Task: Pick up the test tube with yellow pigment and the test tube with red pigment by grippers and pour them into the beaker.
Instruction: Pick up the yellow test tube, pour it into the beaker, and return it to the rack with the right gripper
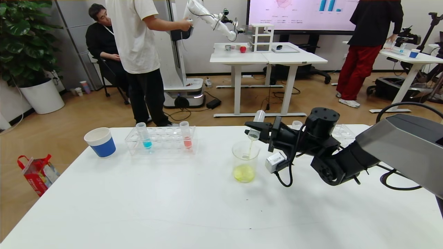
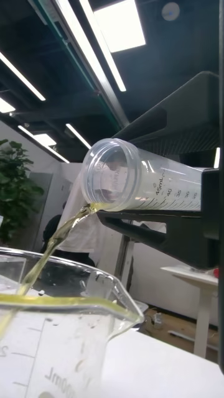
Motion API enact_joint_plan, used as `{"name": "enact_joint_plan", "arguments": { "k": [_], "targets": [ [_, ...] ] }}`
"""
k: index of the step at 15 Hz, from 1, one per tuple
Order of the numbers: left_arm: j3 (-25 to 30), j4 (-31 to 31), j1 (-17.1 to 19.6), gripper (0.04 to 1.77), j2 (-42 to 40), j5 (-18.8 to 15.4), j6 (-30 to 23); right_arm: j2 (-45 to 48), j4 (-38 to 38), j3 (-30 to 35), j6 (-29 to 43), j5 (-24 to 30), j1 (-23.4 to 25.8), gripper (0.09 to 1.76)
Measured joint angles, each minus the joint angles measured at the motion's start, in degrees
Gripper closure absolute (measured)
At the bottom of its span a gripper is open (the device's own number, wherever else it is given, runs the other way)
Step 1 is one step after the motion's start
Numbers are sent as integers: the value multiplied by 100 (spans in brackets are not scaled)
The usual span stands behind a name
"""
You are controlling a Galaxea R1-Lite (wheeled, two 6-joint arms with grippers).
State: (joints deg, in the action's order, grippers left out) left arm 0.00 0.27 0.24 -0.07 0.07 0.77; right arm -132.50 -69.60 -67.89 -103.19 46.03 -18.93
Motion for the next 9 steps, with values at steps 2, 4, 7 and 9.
{"name": "enact_joint_plan", "arguments": {
  "k": [2, 4, 7, 9],
  "targets": [
    [0, 0, 0, 6, 0, 0, 2, 118, 278, -85, -350, 35, -13, 134],
    [0, 0, 0, 6, 0, 0, 2, 190, 293, -104, -395, 44, -16, 134],
    [0, 0, 0, 6, 0, 0, 2, 243, 312, -93, -251, 63, -59, 134],
    [0, 0, 0, 6, 0, 0, 0, 330, 295, -96, 446, 13, -102, 134]
  ]
}}
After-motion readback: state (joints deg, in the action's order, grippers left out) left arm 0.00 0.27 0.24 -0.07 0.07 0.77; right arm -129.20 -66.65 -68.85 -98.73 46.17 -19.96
